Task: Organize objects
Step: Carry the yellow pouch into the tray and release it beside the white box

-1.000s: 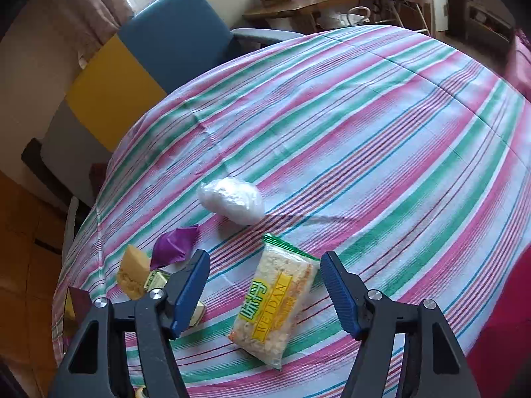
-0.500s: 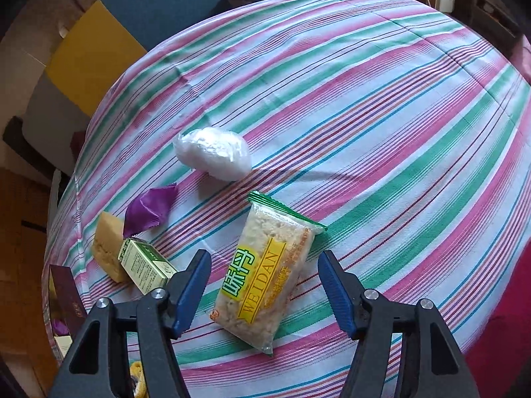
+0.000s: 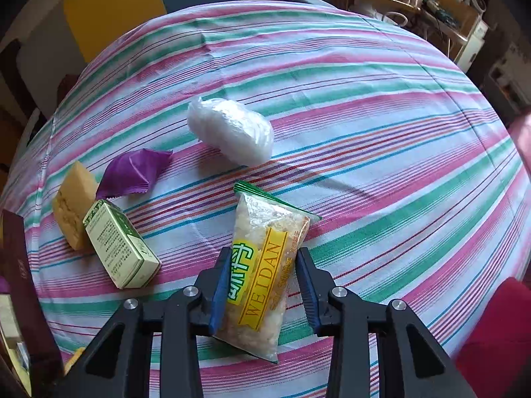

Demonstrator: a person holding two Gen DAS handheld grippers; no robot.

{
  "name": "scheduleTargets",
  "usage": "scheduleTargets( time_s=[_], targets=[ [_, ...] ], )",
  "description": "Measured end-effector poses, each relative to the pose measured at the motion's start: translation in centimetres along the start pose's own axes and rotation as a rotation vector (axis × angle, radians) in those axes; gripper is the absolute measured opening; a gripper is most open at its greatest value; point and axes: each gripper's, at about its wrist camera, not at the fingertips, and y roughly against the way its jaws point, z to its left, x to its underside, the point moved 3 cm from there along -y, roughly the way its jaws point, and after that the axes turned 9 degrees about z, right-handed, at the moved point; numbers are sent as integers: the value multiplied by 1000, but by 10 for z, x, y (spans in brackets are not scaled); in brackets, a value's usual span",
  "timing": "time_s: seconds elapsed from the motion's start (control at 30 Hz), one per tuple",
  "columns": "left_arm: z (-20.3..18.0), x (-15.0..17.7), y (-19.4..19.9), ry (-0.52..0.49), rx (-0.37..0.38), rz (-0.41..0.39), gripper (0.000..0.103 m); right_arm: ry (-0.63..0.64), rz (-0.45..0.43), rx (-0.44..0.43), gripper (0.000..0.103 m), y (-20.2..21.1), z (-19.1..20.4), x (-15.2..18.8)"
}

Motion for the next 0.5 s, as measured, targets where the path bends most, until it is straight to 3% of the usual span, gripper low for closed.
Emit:
scheduleTargets(
  time_s=[0.27,0.5],
  targets=[
    [5,-5,42,50,37,-84,40,8,1,19,38,-4,2,-4],
    [62,-5,94,235,13,-177,40,26,7,46,39,-8,2,-6]
  ],
)
